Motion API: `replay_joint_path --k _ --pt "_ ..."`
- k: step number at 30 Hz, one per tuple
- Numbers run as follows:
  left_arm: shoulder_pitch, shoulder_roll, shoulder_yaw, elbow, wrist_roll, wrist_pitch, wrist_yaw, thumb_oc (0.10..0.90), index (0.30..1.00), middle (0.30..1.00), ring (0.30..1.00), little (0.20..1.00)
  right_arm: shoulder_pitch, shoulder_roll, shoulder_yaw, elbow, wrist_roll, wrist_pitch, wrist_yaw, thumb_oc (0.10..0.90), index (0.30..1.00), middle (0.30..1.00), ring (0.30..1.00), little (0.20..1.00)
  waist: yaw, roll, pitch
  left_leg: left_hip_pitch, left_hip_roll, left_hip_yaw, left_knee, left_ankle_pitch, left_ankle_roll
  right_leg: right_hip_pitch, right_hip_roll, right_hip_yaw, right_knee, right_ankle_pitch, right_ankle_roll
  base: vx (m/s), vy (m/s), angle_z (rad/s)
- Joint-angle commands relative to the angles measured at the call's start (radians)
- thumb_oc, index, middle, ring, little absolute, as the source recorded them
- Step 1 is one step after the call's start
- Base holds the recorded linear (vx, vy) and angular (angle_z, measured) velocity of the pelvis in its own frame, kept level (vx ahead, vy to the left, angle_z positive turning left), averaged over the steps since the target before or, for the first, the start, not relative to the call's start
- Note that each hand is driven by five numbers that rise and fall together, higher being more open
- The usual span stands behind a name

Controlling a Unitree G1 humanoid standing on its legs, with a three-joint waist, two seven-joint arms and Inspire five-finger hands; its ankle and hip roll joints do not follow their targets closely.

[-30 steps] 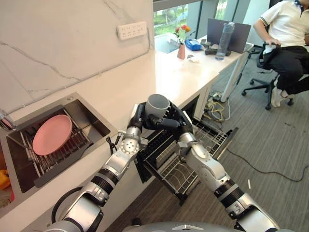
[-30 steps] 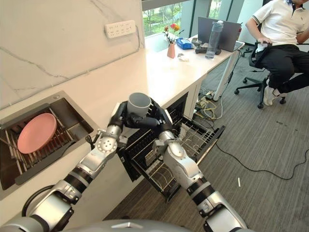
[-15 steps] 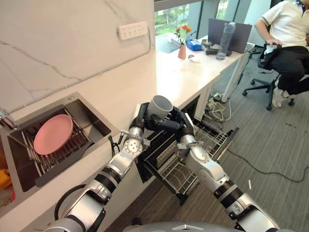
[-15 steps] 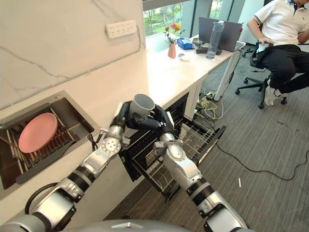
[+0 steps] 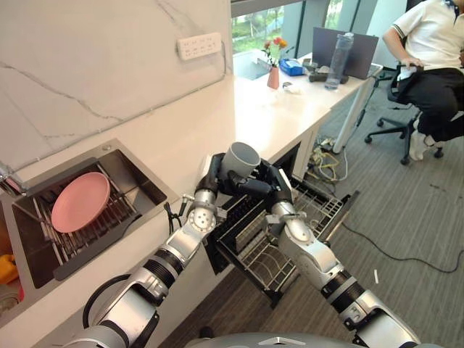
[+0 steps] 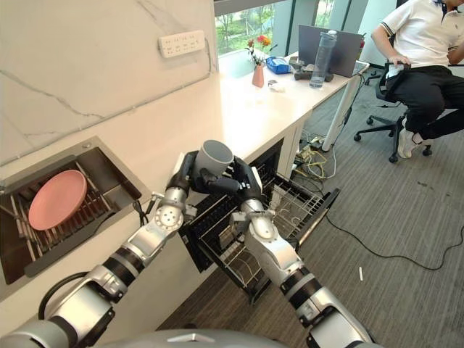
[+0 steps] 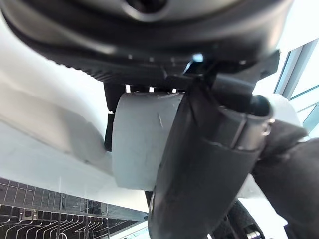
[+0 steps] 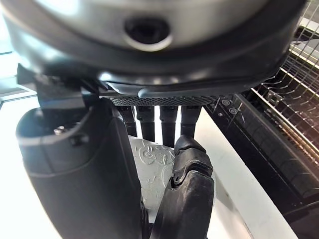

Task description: Place the dishes in the dishwasher.

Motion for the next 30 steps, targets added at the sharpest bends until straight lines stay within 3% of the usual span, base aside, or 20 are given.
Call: replay_joint_path --k 1,2,3,4,5,6,19,25,30 --pt "-0.318 -0.173 -0.150 0.045 0.016 -0.176 0.007 0.400 0.300 0.300 0.300 0.300 -0.227 0.182 -0.011 -0.073 -0.017 -0.151 -0.024 0.400 0.300 0.300 0.300 0.300 0.022 0.004 -0.013 0.047 -0.004 -0.020 0.005 -0.151 0.018 -0.012 -0.078 -0.019 0.014 -0.007 0.077 0.00 0.004 0.05" --pt "-0.323 -0.177 -0.156 0.045 0.021 -0.178 0.017 0.499 0.448 0.448 0.448 0.448 -0.230 0.183 -0.026 -0.087 -0.024 -0.164 -0.046 0.400 0.300 0.300 0.300 0.300 0.019 0.005 -0.014 0.048 -0.004 -0.020 0.005 -0.153 0.018 -0.011 -0.078 -0.017 0.014 -0.008 0.077 0.01 0.005 0.04" --pt "-0.323 -0.181 -0.159 0.047 0.023 -0.179 0.019 0.547 0.521 0.521 0.521 0.521 -0.231 0.184 -0.035 -0.092 -0.030 -0.170 -0.057 0.400 0.300 0.300 0.300 0.300 0.017 0.006 -0.014 0.049 -0.004 -0.020 0.005 -0.153 0.018 -0.010 -0.077 -0.017 0.014 -0.008 0.077 0.00 0.000 0.00" --pt "-0.325 -0.182 -0.162 0.047 0.026 -0.180 0.022 0.624 0.636 0.636 0.636 0.636 -0.232 0.184 -0.043 -0.100 -0.032 -0.180 -0.069 0.400 0.300 0.300 0.300 0.300 0.016 0.006 -0.015 0.050 -0.004 -0.021 0.005 -0.153 0.018 -0.010 -0.077 -0.017 0.014 -0.008 0.077 0.00 0.000 0.00" --pt "-0.325 -0.183 -0.163 0.047 0.026 -0.181 0.022 0.731 0.796 0.796 0.796 0.796 -0.232 0.184 -0.044 -0.100 -0.033 -0.180 -0.069 0.400 0.300 0.300 0.300 0.300 0.016 0.006 -0.015 0.050 -0.004 -0.021 0.005 -0.153 0.018 -0.010 -0.077 -0.017 0.014 -0.009 0.077 0.00 0.000 0.00" --pt "-0.332 -0.190 -0.168 0.052 0.028 -0.179 0.025 0.800 0.900 0.900 0.900 0.900 -0.233 0.184 -0.061 -0.112 -0.040 -0.192 -0.092 0.400 0.300 0.300 0.300 0.300 0.013 0.007 -0.015 0.052 -0.004 -0.021 0.005 -0.154 0.018 -0.008 -0.076 -0.017 0.015 -0.010 0.077 0.00 0.000 0.00" --pt "-0.310 -0.177 -0.188 0.044 0.044 -0.179 0.006 0.800 0.900 0.900 0.900 0.900 -0.221 0.159 -0.170 -0.205 -0.138 -0.250 -0.186 0.400 0.300 0.300 0.300 0.300 0.007 0.017 -0.023 0.063 -0.004 -0.024 0.005 -0.160 0.022 0.000 -0.074 -0.025 0.017 -0.020 0.078 0.00 0.003 0.02" --pt "-0.180 -0.087 -0.161 -0.048 0.032 -0.198 -0.042 0.800 0.900 0.900 0.900 0.900 -0.163 0.106 -0.256 -0.264 -0.237 -0.270 -0.216 0.400 0.300 0.300 0.300 0.300 0.017 0.019 -0.017 0.062 -0.002 -0.029 0.005 -0.160 0.022 -0.002 -0.073 -0.033 0.017 -0.026 0.078 0.00 0.000 0.00" --pt "0.025 0.012 -0.101 -0.172 -0.017 -0.218 -0.117 0.800 0.900 0.900 0.900 0.900 -0.090 0.052 -0.312 -0.294 -0.260 -0.276 -0.182 0.400 0.300 0.300 0.300 0.300 0.042 0.013 -0.009 0.057 0.002 -0.033 0.005 -0.156 0.020 -0.003 -0.072 -0.046 0.016 -0.031 0.078 0.00 -0.001 0.01"
